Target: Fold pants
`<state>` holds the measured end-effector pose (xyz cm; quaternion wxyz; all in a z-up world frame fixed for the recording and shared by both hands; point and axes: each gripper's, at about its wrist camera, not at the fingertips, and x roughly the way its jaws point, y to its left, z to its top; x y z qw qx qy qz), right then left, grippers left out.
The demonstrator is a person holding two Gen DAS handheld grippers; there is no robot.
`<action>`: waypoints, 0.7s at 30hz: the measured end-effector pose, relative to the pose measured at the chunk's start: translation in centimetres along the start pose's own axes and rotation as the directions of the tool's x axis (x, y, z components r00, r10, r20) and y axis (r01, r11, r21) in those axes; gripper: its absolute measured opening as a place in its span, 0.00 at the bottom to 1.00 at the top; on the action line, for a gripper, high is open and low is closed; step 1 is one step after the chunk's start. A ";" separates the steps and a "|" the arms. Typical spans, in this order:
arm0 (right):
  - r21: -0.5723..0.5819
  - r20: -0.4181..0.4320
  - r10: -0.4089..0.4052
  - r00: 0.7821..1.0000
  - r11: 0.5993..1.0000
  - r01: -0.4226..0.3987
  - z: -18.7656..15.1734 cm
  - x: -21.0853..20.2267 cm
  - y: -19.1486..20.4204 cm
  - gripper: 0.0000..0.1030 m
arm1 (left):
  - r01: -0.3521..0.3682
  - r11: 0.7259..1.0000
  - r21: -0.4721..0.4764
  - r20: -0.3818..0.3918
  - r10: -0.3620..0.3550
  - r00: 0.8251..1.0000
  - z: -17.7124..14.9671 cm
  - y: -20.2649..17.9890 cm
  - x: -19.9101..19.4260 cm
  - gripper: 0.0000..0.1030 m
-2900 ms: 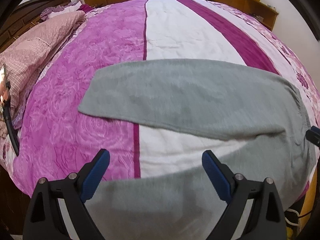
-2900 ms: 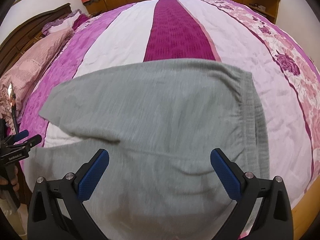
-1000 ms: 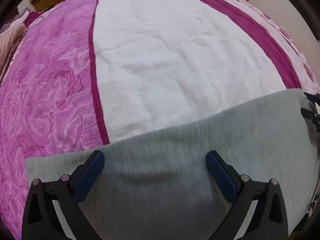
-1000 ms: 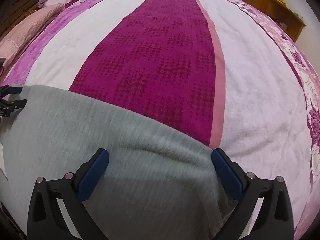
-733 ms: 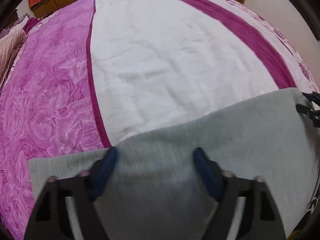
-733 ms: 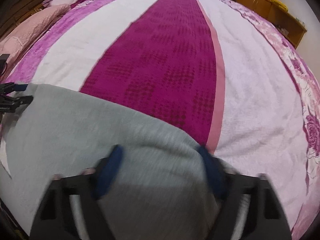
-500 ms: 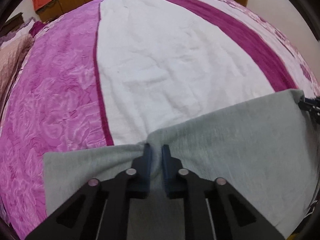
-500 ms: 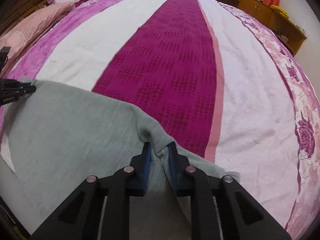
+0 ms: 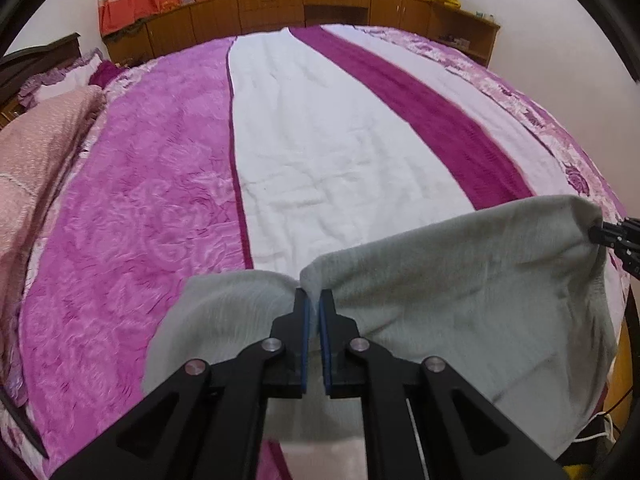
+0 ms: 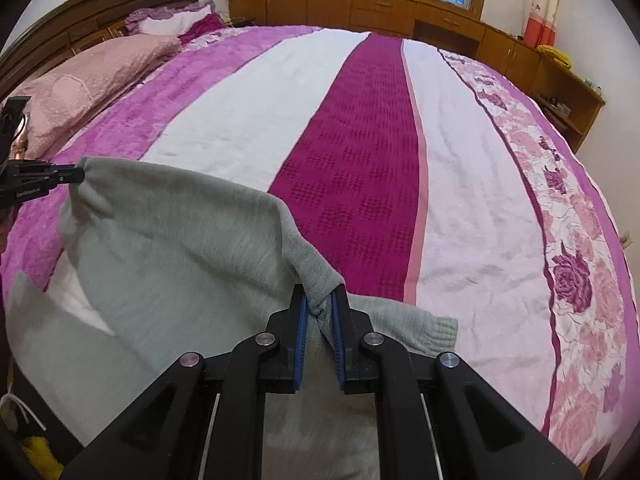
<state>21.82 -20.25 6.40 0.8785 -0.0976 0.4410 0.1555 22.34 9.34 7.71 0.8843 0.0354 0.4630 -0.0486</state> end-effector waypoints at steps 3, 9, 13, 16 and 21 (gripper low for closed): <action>0.009 0.019 0.001 1.000 1.000 -0.002 -1.0 -1.9 0.4 0.04 | -0.006 1.000 -0.019 0.035 0.007 0.999 -1.5 -0.2 -2.6 0.05; 0.031 0.049 0.009 0.999 0.999 -0.011 -4.2 -5.5 1.6 0.04 | -0.004 0.999 -0.031 0.095 0.007 0.995 -5.2 -1.0 -6.9 0.05; 0.042 0.057 0.017 0.998 0.999 -0.020 -6.4 -7.1 2.3 0.04 | 0.000 0.999 -0.046 0.117 0.005 0.993 -7.9 -1.5 -9.1 0.05; 0.049 0.052 0.023 0.998 0.998 -0.025 -8.2 -8.0 3.1 0.04 | 0.014 0.998 -0.060 0.121 -0.007 0.993 -10.3 -2.0 -10.5 0.05; 0.051 0.040 0.020 0.999 0.998 -0.022 -10.6 -8.7 4.0 0.04 | 0.029 0.996 -0.081 0.118 -0.019 0.993 -14.2 -2.9 -11.7 0.05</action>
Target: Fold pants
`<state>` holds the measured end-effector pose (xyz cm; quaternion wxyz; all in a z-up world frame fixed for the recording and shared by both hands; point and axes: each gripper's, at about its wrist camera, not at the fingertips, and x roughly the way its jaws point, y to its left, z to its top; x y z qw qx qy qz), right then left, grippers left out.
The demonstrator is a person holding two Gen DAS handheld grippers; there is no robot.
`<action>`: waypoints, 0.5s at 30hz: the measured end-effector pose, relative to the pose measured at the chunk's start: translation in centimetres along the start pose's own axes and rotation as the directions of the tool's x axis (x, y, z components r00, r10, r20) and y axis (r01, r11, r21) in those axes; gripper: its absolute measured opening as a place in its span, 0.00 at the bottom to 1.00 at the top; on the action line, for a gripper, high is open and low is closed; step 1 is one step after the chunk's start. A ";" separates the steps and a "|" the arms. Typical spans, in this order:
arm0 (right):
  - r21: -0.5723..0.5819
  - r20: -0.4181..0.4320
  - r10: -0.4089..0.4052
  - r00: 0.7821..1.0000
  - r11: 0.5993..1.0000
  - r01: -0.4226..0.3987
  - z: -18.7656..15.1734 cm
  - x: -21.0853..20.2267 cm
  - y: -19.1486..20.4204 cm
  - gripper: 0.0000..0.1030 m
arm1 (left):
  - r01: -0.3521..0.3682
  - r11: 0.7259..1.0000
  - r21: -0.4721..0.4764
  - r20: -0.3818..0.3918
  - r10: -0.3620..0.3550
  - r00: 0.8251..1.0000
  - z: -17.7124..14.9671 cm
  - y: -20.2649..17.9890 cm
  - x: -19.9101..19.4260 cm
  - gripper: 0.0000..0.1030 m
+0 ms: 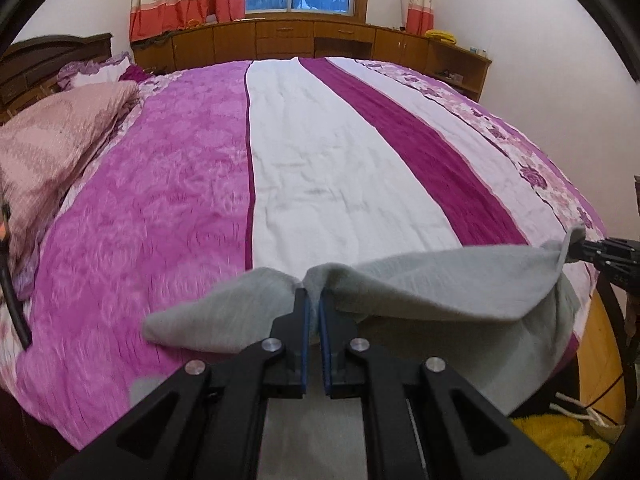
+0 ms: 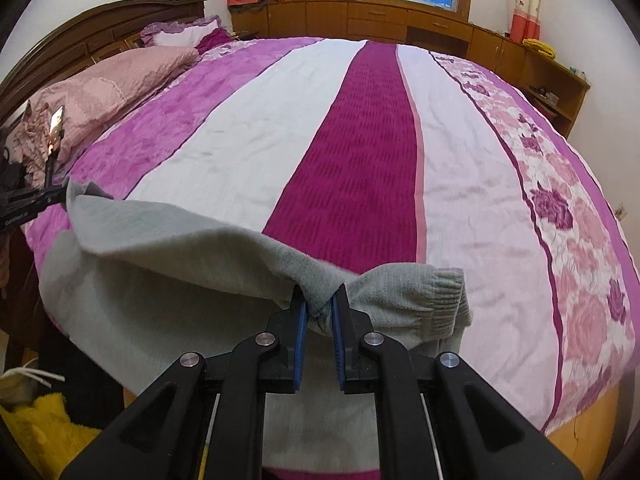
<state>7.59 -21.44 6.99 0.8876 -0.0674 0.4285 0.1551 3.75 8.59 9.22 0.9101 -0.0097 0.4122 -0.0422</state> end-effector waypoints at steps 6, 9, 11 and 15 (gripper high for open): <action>0.040 -0.031 -0.001 1.000 0.999 0.003 -2.9 0.1 0.1 0.05 | -0.003 0.999 -0.055 -0.029 0.001 1.000 -5.0 -0.4 -0.2 0.05; 0.050 -0.066 -0.012 0.998 0.999 0.016 -4.3 1.1 0.2 0.05 | -0.009 0.997 -0.072 -0.061 0.005 0.998 -6.5 -0.6 0.6 0.05; 0.063 -0.091 -0.014 0.996 0.998 0.020 -5.3 2.0 0.3 0.05 | -0.013 0.998 -0.067 -0.086 0.007 0.996 -7.4 -0.8 1.2 0.05; 0.118 -0.134 0.000 0.991 0.993 0.016 -6.7 3.4 -0.2 0.05 | -0.015 0.997 -0.074 -0.134 0.005 0.991 -8.8 -0.7 2.3 0.06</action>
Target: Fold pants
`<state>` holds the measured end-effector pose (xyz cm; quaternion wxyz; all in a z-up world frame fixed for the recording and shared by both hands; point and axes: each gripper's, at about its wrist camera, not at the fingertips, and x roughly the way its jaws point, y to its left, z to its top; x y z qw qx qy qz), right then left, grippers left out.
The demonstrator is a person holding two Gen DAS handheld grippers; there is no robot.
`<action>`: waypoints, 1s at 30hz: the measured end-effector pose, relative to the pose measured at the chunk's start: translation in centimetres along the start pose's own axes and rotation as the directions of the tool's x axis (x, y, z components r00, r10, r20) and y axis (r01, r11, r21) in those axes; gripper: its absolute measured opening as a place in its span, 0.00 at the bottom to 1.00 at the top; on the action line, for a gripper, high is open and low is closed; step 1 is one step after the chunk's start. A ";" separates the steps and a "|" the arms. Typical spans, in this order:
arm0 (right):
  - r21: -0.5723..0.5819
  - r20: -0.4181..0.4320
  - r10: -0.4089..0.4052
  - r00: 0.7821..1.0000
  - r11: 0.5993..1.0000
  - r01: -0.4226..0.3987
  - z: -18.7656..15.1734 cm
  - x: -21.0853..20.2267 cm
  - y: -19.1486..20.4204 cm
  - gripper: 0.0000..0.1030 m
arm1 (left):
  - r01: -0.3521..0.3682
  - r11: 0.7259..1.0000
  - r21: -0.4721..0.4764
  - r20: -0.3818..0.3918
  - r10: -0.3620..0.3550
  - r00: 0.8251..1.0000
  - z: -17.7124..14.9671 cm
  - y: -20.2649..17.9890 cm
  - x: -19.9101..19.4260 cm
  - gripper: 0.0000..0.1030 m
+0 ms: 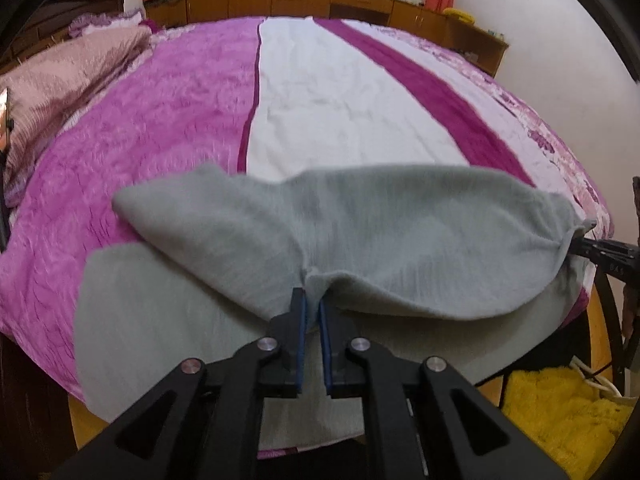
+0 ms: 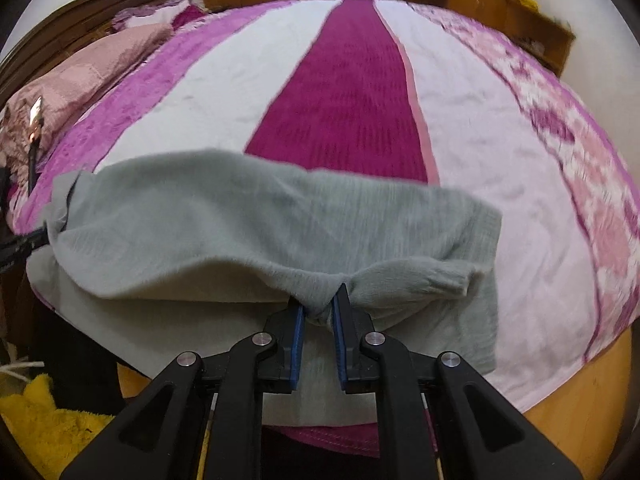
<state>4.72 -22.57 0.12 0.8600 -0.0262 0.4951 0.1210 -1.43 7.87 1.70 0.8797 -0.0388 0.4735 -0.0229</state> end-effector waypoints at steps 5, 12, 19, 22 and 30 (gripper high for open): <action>0.071 -0.037 0.032 0.999 0.997 -0.029 -0.9 1.4 -1.1 0.10 | -0.001 0.999 -0.037 -0.053 -0.001 0.999 -1.4 0.6 1.2 0.11; 0.109 -0.066 0.056 0.996 0.993 -0.048 -1.9 1.7 -1.7 0.20 | -0.001 0.995 -0.095 -0.089 -0.008 0.996 -2.5 1.6 0.7 0.21; 0.163 -0.099 0.079 0.992 0.985 -0.062 -3.2 0.2 -2.6 0.25 | 0.119 0.972 -0.204 -0.055 -0.133 0.990 -2.5 2.2 -1.9 0.27; 0.210 -0.088 0.079 0.993 0.976 -0.059 -3.8 -1.3 -3.6 0.33 | 0.116 0.974 -0.194 -0.016 -0.122 0.992 -1.7 1.6 -3.0 0.28; 0.414 -0.006 0.174 0.985 0.897 -0.156 -4.2 -3.0 -6.8 0.39 | 0.063 0.979 -0.194 -0.017 -0.068 0.998 0.0 1.0 -1.4 0.28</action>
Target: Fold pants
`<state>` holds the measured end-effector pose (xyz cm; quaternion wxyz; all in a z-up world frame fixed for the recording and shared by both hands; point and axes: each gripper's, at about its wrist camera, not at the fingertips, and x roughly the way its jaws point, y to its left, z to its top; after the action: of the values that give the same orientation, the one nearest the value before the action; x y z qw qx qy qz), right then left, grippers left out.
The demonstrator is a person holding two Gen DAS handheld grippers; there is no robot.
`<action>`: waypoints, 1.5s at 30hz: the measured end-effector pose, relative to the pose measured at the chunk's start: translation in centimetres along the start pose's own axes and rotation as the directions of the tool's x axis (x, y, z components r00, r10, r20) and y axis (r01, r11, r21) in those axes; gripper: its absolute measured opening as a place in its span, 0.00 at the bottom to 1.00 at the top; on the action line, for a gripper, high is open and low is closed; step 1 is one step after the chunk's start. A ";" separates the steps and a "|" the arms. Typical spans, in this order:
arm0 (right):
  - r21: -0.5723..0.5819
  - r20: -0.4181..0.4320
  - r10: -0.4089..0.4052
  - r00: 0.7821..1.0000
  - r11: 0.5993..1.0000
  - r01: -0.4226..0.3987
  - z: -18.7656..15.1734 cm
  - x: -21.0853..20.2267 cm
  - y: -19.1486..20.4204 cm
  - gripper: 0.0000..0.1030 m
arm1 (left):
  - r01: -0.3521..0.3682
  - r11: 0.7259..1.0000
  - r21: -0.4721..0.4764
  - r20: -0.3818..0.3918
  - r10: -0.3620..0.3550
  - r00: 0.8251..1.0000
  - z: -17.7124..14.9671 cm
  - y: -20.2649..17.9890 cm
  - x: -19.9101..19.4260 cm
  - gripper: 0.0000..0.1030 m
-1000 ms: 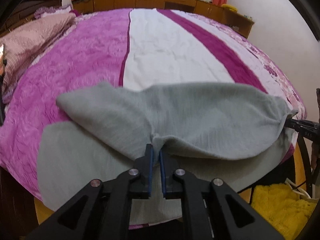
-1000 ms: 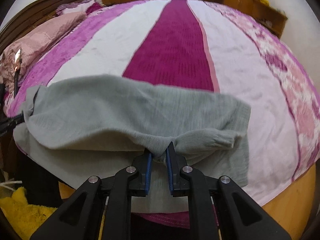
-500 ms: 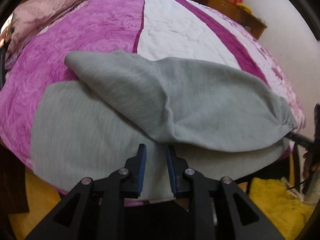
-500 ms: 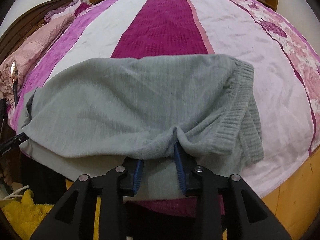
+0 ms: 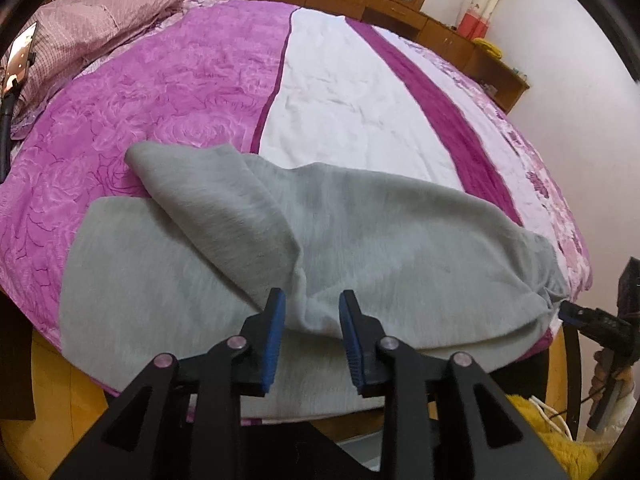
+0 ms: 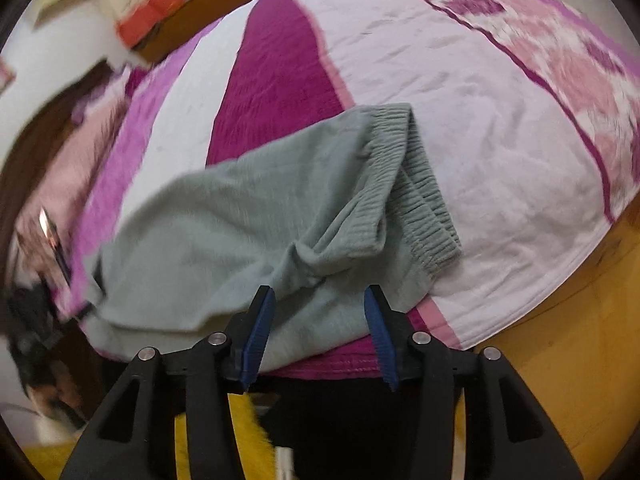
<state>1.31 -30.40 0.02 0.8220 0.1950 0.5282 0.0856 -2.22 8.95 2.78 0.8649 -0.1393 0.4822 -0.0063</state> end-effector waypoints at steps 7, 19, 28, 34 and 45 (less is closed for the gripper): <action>0.133 0.026 0.048 0.999 0.990 -0.051 1.4 1.5 -0.7 0.39 | -0.040 0.999 -0.016 -0.051 0.039 0.998 -0.2 0.4 2.7 0.28; 0.214 0.015 0.058 0.998 0.975 -0.060 1.1 3.6 -2.6 0.38 | -0.022 0.998 -0.052 -0.040 0.020 0.999 -0.6 1.2 3.2 0.20; 0.180 0.104 0.056 0.993 0.981 -0.074 1.6 0.0 -2.6 0.02 | 0.026 0.998 -0.054 0.034 -0.025 0.999 -0.6 1.0 -0.8 0.08; 0.145 0.161 0.038 0.986 0.988 -0.062 1.8 -3.2 -3.2 0.00 | 0.045 0.999 -0.004 0.040 -0.045 0.998 -2.0 0.0 -3.6 0.08; 0.171 0.111 -0.031 0.993 0.985 0.012 0.4 -1.4 -5.4 0.00 | 0.051 0.997 -0.053 -0.121 -0.057 0.991 -4.1 1.4 0.5 0.09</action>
<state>0.77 -35.88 -0.88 0.8318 0.2631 0.4883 0.0203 -5.54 9.28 -0.07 0.8294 -0.1733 0.5305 -0.0263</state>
